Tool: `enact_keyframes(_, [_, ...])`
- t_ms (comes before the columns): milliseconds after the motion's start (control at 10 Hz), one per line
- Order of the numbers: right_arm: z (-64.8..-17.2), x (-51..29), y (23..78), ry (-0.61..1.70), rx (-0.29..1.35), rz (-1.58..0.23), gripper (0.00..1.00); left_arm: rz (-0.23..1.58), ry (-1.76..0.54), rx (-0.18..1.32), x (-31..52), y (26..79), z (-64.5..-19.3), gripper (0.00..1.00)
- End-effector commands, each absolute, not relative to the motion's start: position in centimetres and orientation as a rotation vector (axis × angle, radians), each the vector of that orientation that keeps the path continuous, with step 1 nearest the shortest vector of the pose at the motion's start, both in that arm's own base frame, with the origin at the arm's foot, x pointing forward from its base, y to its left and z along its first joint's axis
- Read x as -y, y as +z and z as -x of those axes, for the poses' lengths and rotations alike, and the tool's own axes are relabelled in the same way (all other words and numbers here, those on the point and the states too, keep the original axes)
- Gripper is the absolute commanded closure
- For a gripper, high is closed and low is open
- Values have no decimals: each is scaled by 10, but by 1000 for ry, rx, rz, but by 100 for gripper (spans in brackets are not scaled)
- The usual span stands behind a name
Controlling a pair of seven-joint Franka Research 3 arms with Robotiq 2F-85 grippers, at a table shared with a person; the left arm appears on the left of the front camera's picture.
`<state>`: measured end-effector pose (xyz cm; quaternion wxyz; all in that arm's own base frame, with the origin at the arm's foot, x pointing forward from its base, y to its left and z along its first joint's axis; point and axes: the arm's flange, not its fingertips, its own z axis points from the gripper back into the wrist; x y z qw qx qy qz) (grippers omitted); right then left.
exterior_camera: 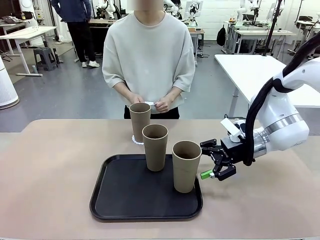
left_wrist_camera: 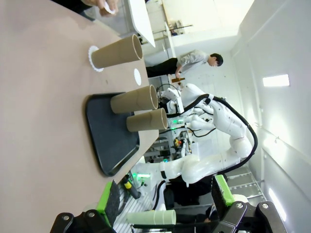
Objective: Place coasters on the table and set cups on them.
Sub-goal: Take one Reusable plastic cup from the Flat Tray and place it on a coaster set by the human.
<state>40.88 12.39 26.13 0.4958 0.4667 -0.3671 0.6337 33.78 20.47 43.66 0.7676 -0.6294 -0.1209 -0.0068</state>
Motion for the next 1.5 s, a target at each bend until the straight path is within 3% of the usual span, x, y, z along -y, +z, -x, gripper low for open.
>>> enact_keyframes(0, [-416, -136, 255, 1519, 904, -1118, 0, 1356, -9, 274, -204, 437, -337, 0])
enact_keyframes(1400, [-422, -165, 246, 1494, 850, -1255, 0, 1356, -9, 274, -204, 437, -337, 0])
